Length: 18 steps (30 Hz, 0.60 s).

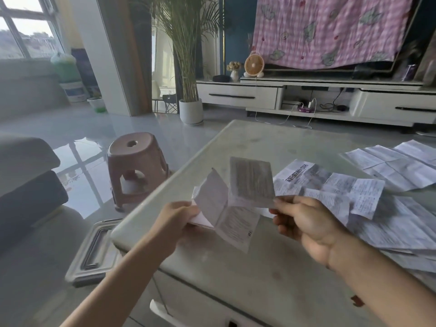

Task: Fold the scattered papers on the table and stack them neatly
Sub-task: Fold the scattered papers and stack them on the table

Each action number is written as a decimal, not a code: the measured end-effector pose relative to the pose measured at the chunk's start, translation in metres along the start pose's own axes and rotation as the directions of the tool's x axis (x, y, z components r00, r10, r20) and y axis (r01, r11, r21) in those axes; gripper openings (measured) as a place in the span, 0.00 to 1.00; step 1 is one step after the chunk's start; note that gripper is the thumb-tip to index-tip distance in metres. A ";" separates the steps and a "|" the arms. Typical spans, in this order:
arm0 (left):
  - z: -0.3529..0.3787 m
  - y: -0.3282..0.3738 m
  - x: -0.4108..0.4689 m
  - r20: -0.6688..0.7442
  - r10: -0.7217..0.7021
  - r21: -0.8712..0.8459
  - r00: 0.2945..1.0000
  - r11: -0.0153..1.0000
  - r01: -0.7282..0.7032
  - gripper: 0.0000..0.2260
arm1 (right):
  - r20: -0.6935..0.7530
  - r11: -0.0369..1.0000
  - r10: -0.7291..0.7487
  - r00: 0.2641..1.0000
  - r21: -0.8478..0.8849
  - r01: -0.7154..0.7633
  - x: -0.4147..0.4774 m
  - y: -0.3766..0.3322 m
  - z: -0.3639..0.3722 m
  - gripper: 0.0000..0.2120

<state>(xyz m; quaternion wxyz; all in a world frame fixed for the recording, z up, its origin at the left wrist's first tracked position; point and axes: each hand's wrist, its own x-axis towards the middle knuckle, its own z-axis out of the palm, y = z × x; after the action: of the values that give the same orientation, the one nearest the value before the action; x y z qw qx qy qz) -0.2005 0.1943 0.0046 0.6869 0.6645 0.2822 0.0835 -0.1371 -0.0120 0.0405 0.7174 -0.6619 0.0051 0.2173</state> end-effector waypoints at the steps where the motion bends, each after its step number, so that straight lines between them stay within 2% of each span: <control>1: 0.001 0.000 0.000 -0.015 -0.016 -0.067 1.000 0.998 0.015 0.09 | 0.002 1.000 0.005 1.000 0.025 -0.006 -0.002 0.002 0.001 0.07; 4: 0.007 0.007 -0.010 0.022 -0.067 -0.274 0.998 0.959 0.070 0.13 | 0.056 0.981 0.055 0.997 0.181 -0.065 -0.009 0.002 0.002 0.11; 7: 0.016 0.009 -0.021 0.080 -0.061 -0.322 0.995 0.943 0.084 0.16 | 0.155 0.947 0.095 0.983 0.290 -0.138 -0.018 -0.003 0.011 0.12; 11: 0.037 0.008 -0.041 0.108 0.048 -0.260 0.993 0.966 -0.018 0.25 | 0.252 0.981 -0.003 0.968 0.190 -0.046 -0.027 0.002 0.023 0.14; 13: 0.045 0.008 -0.050 0.121 0.083 -0.296 0.989 0.954 -0.044 0.20 | 0.243 0.982 -0.034 0.969 0.190 -0.013 -0.028 0.008 0.025 0.12; 15: 0.047 0.008 -0.055 0.172 0.117 -0.324 0.978 0.944 -0.056 0.08 | 0.200 0.980 -0.051 0.978 0.201 0.010 -0.027 0.013 0.023 0.09; 17: 0.047 0.007 -0.053 0.196 0.132 -0.352 0.972 0.934 -0.056 0.08 | 0.117 0.993 -0.096 0.988 0.079 0.087 -0.023 0.019 0.018 0.09; 18: 0.046 0.006 -0.050 0.197 0.123 -0.374 0.973 0.926 -0.041 0.12 | 0.079 0.991 -0.128 0.989 -0.020 0.130 -0.021 0.022 0.015 0.09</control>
<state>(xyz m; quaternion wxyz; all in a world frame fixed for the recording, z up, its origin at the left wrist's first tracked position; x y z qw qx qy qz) -0.2171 0.1308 0.0222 0.8215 0.5406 0.1568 0.0909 -0.1677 -0.0037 0.0278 0.7211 -0.6611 -0.0681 0.1959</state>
